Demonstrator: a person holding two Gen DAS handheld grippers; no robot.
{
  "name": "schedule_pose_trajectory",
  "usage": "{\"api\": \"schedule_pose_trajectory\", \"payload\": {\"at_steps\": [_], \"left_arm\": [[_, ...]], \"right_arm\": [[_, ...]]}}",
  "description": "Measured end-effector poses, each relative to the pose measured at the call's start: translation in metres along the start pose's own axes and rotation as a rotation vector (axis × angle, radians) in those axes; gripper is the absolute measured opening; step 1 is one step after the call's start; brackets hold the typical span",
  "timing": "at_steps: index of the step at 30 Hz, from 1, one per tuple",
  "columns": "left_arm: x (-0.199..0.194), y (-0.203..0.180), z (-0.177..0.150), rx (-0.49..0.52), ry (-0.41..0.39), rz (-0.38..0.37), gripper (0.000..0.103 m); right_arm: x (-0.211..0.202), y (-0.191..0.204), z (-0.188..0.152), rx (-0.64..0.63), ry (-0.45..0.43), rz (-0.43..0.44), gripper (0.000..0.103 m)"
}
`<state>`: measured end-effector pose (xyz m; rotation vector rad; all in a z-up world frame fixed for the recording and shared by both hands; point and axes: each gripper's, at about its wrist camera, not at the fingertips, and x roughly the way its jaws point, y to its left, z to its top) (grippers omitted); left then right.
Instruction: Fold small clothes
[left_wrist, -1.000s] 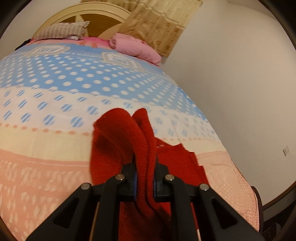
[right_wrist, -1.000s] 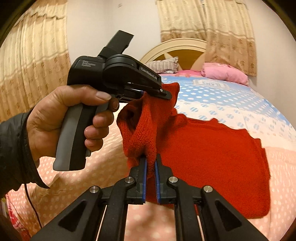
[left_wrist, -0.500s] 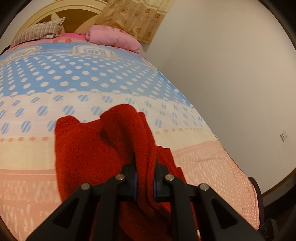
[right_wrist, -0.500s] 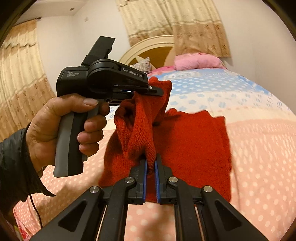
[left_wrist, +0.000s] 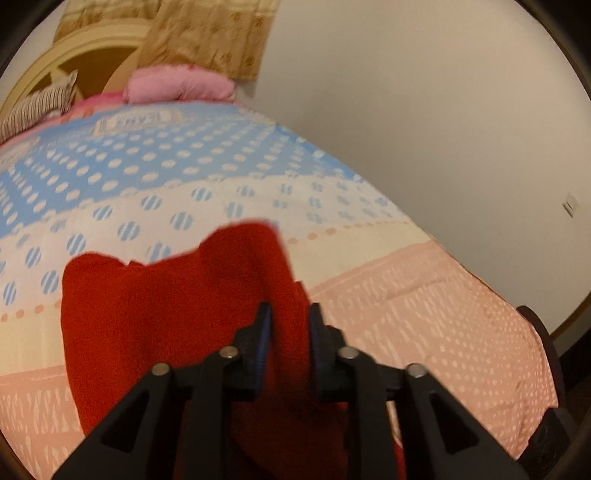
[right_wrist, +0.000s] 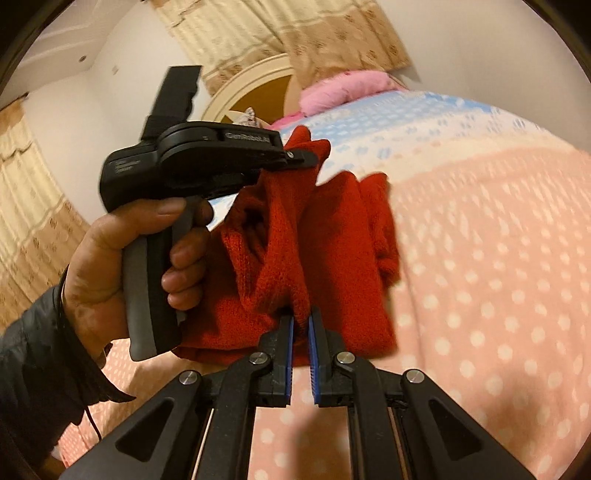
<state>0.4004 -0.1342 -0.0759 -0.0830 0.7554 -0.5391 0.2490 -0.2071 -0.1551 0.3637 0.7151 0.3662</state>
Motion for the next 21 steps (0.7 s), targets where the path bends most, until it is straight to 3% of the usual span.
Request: {"api": "schedule_pose_trajectory", "payload": {"at_steps": [3, 4, 10, 11, 12, 14, 15, 19, 21], "left_arm": [[-0.019, -0.001, -0.003, 0.024, -0.042, -0.010, 0.044], [-0.024, -0.001, -0.006, 0.032, -0.054, 0.001, 0.055], [-0.059, 0.021, -0.046, 0.096, -0.079, 0.138, 0.061], [-0.065, 0.028, -0.057, 0.094, -0.084, 0.175, 0.067], [-0.066, 0.032, -0.063, 0.089, -0.086, 0.199, 0.069], [-0.066, 0.044, -0.075, 0.059, -0.076, 0.209, 0.070], [-0.064, 0.048, -0.078, 0.038, -0.068, 0.196, 0.070], [-0.061, 0.053, -0.086, -0.022, -0.066, 0.155, 0.070], [-0.061, 0.050, -0.086, -0.016, -0.073, 0.150, 0.070]], "right_arm": [[-0.003, -0.009, -0.001, 0.024, 0.007, -0.017, 0.007], [-0.004, -0.014, -0.002, 0.044, 0.016, -0.013, 0.007], [-0.021, -0.030, -0.003, 0.130, -0.009, -0.011, 0.008], [-0.025, -0.030, -0.003, 0.128, -0.023, -0.028, 0.016], [-0.029, -0.029, -0.001, 0.120, -0.042, -0.044, 0.036], [-0.040, -0.024, 0.004, 0.106, -0.098, -0.054, 0.068], [-0.043, -0.022, 0.009, 0.104, -0.120, -0.044, 0.070], [-0.027, 0.001, 0.042, 0.010, -0.084, -0.051, 0.069], [-0.009, 0.005, 0.054, -0.002, -0.032, -0.032, 0.054]]}}
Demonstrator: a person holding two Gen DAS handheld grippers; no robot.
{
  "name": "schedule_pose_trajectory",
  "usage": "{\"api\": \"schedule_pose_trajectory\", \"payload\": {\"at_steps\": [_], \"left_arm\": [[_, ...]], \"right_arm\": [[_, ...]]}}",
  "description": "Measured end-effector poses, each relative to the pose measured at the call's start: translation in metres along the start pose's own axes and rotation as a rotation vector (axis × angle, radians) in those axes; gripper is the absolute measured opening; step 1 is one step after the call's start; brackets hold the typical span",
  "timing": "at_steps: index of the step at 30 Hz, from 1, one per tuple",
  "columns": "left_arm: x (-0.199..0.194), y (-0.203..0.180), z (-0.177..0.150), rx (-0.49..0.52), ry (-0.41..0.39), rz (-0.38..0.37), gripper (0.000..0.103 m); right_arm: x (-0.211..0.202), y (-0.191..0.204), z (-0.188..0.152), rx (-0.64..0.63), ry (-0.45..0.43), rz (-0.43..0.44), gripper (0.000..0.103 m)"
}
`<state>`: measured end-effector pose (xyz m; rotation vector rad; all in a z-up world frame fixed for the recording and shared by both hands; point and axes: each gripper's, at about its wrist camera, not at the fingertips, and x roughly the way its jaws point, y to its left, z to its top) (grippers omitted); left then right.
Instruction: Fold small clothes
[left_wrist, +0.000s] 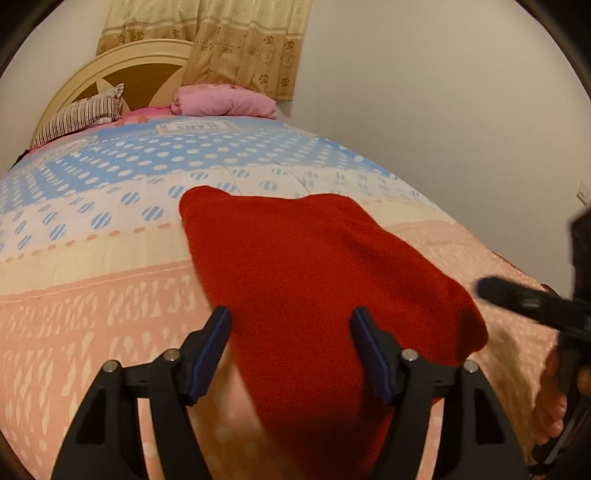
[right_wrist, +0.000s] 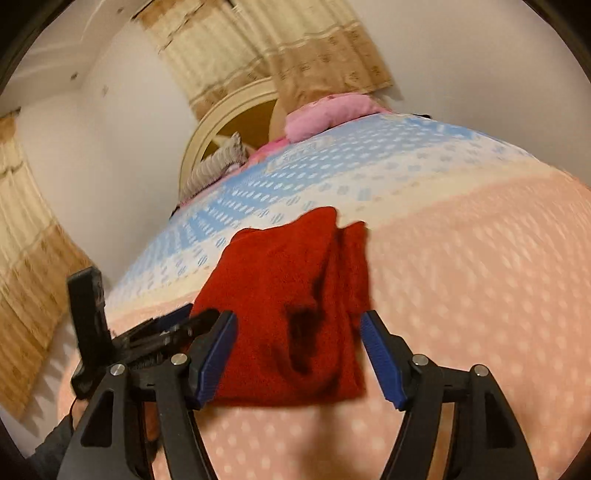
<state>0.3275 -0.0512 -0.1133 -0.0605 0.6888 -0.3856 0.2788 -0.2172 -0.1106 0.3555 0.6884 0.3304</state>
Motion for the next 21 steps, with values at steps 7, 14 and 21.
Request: {"api": "schedule_pose_trajectory", "payload": {"at_steps": [7, 14, 21], "left_arm": [[-0.011, -0.004, -0.006, 0.010, -0.019, -0.019, 0.079], [0.010, -0.002, -0.012, -0.001, 0.077, 0.016, 0.094], [0.018, 0.004, -0.018, -0.048, 0.106, -0.010, 0.102]], "right_arm": [[0.022, -0.008, -0.011, -0.018, 0.118, -0.037, 0.005], [0.015, -0.023, -0.027, -0.052, 0.149, -0.093, 0.005], [0.003, -0.010, 0.014, -0.087, 0.046, -0.073, 0.058]]}}
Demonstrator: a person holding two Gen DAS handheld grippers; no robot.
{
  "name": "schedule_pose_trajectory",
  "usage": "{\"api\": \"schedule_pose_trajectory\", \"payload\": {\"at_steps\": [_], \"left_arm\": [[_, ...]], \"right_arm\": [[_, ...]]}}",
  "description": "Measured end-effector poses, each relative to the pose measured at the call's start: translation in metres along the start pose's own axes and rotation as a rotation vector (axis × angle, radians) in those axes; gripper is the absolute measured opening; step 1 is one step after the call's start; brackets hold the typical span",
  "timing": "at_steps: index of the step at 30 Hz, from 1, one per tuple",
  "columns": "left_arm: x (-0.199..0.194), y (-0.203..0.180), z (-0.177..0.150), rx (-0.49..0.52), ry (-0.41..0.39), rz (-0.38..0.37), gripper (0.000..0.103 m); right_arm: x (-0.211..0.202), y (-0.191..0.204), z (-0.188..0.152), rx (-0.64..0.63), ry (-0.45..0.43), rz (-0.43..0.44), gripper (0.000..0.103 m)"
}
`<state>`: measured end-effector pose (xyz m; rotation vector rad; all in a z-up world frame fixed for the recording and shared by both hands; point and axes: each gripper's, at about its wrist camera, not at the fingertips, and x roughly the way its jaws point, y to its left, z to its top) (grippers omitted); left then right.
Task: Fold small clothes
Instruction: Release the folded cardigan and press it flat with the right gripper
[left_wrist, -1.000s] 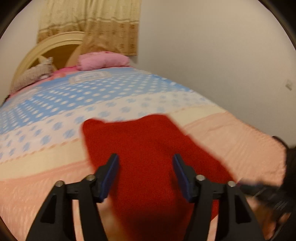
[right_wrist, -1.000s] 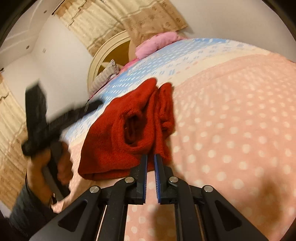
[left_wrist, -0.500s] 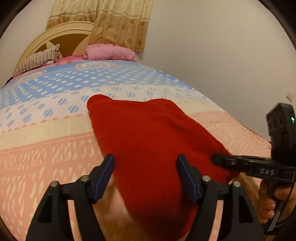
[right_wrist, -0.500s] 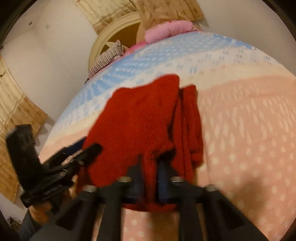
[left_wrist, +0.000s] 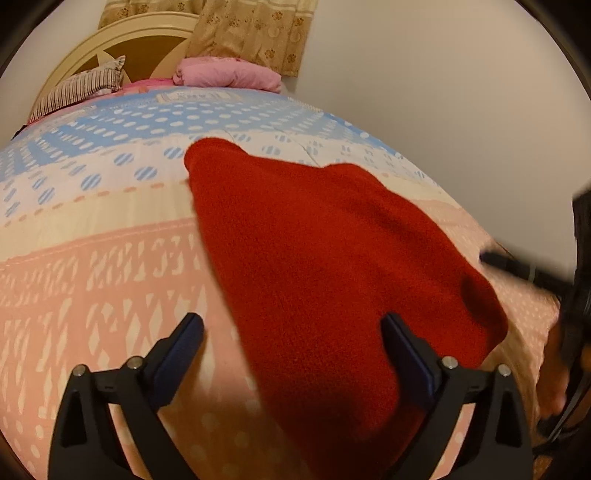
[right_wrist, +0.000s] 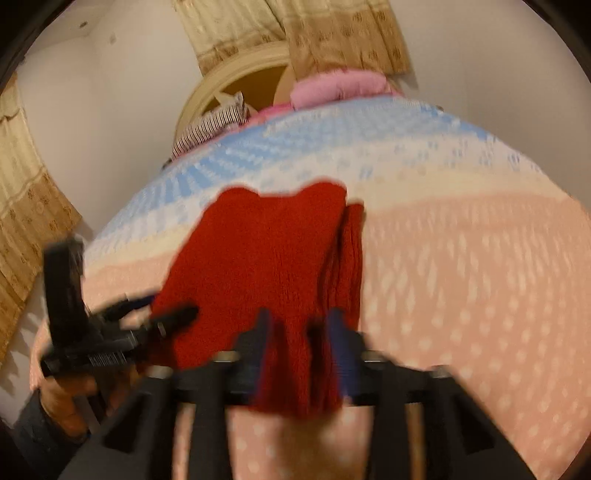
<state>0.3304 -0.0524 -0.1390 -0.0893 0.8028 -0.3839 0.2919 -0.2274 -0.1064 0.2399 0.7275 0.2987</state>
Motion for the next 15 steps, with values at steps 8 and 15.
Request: {"api": "schedule_pose_trajectory", "payload": {"at_steps": [8, 15], "left_arm": [[-0.001, 0.008, -0.003, -0.057, -0.001, -0.034, 0.103], [-0.003, 0.001, -0.005, -0.022, -0.006, -0.043, 0.103]], "right_arm": [[0.083, -0.019, 0.053, 0.084, 0.114, -0.007, 0.043], [0.076, -0.004, 0.051, -0.023, 0.071, -0.067, 0.011]]}}
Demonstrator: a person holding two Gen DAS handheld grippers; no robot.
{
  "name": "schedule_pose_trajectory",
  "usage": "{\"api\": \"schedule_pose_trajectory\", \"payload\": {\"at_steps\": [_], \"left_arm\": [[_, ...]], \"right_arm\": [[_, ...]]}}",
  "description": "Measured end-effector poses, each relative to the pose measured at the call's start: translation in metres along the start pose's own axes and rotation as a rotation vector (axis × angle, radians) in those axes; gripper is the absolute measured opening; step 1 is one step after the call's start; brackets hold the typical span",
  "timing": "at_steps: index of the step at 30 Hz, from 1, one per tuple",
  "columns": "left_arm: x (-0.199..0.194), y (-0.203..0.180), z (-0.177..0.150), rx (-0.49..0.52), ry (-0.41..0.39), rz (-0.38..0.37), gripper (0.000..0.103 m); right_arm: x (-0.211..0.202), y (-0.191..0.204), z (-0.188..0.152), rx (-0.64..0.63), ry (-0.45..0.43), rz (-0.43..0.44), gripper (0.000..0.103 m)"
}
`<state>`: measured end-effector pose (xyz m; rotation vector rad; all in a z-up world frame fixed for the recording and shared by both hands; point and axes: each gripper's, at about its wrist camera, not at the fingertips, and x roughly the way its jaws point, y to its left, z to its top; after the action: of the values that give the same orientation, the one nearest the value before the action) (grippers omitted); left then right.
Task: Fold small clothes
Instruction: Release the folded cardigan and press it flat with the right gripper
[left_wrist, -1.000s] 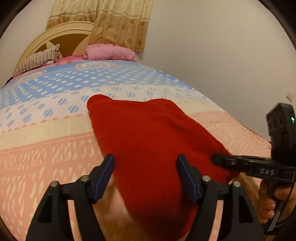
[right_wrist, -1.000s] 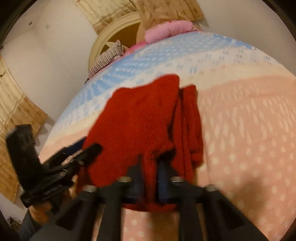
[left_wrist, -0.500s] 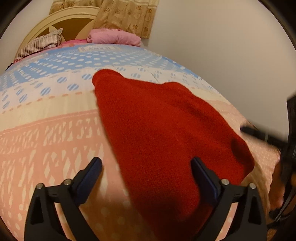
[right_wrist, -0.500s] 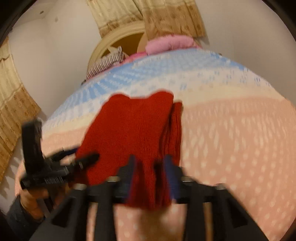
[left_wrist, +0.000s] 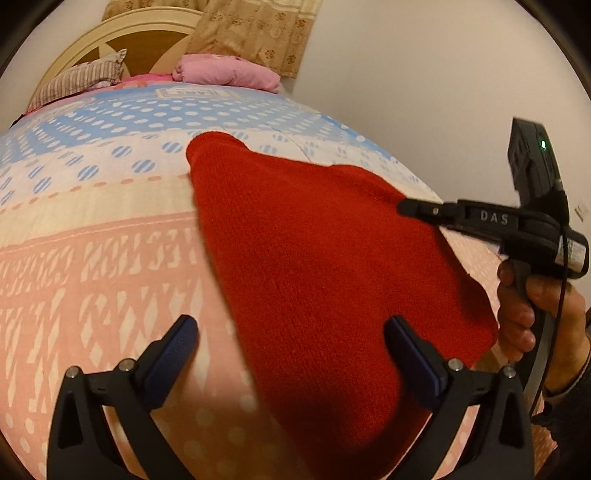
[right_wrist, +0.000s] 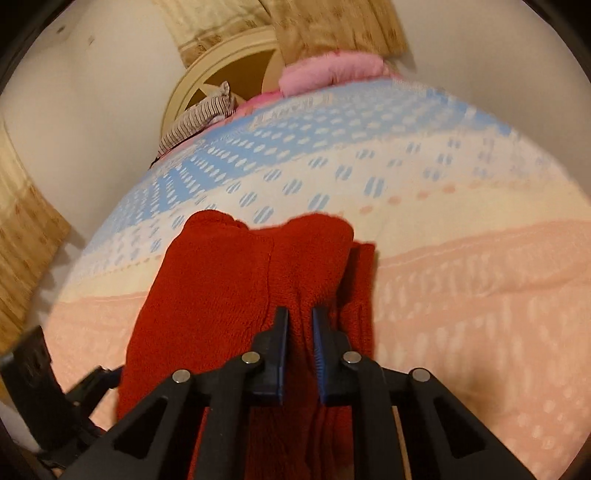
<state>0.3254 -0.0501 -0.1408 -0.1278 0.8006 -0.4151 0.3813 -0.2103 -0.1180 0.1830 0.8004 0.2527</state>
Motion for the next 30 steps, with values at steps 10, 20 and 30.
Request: {"api": "schedule_pose_trajectory", "payload": {"at_steps": [10, 20, 30], "left_arm": [[0.004, 0.000, -0.001, 0.003, 0.030, 0.011, 0.103], [-0.009, 0.009, -0.003, -0.047, -0.035, -0.026, 0.103], [0.000, 0.009, -0.003, -0.062, 0.012, 0.023, 0.103]], "right_arm": [[0.007, -0.003, -0.002, -0.020, 0.030, -0.076, 0.021], [-0.023, 0.041, -0.025, -0.176, 0.017, 0.116, 0.036], [-0.018, 0.009, -0.043, -0.146, 0.034, 0.145, 0.038]]}}
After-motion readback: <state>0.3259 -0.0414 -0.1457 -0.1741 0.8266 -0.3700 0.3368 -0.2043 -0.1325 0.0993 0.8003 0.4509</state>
